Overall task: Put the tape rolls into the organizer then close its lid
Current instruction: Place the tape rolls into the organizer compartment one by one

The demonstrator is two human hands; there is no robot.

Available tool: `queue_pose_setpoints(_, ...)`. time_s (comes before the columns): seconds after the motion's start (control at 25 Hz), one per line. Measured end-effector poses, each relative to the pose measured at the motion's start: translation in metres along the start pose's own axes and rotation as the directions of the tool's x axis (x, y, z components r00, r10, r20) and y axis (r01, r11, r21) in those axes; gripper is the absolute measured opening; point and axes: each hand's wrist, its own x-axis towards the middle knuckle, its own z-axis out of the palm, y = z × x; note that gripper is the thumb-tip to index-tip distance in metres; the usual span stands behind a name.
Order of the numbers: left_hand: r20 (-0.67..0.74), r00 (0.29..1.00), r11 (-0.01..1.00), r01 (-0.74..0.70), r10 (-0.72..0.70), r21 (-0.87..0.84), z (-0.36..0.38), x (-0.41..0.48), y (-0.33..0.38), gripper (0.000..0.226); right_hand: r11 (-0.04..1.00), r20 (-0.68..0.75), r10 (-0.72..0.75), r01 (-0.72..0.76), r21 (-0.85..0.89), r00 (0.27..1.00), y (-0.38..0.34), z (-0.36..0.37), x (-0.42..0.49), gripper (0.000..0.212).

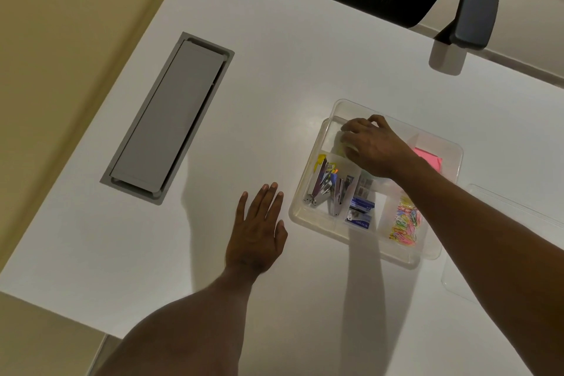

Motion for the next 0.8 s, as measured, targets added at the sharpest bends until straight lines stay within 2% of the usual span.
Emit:
queue_pose_setpoints(0.2, 0.001, 1.0, 1.0, -0.001, 0.001, 0.01, 0.001, 0.0, -0.001, 0.063, 0.999, -0.035, 0.028, -0.027, 0.032, 0.999, -0.005, 0.005, -0.004, 0.033)
queue_pose_setpoints(0.32, -0.004, 1.0, 1.0, -0.004, 0.004, 0.018, 0.001, 0.0, -0.002, 0.064, 0.993, -0.082, 0.108, -0.102, 0.067, 0.991, -0.014, 0.006, -0.012, 0.037)
queue_pose_setpoints(0.48, -0.026, 1.0, 1.0, -0.013, 0.014, 0.019, 0.002, -0.001, -0.001, 0.064, 0.961, -0.196, 0.252, -0.221, 0.164, 0.948, -0.037, 0.019, -0.035, 0.035)
queue_pose_setpoints(0.8, -0.022, 0.999, 0.999, -0.025, 0.025, 0.03, -0.002, -0.001, -0.001, 0.063, 0.85, -0.233, 0.487, -0.395, 0.35, 0.842, -0.093, 0.033, -0.081, 0.046)
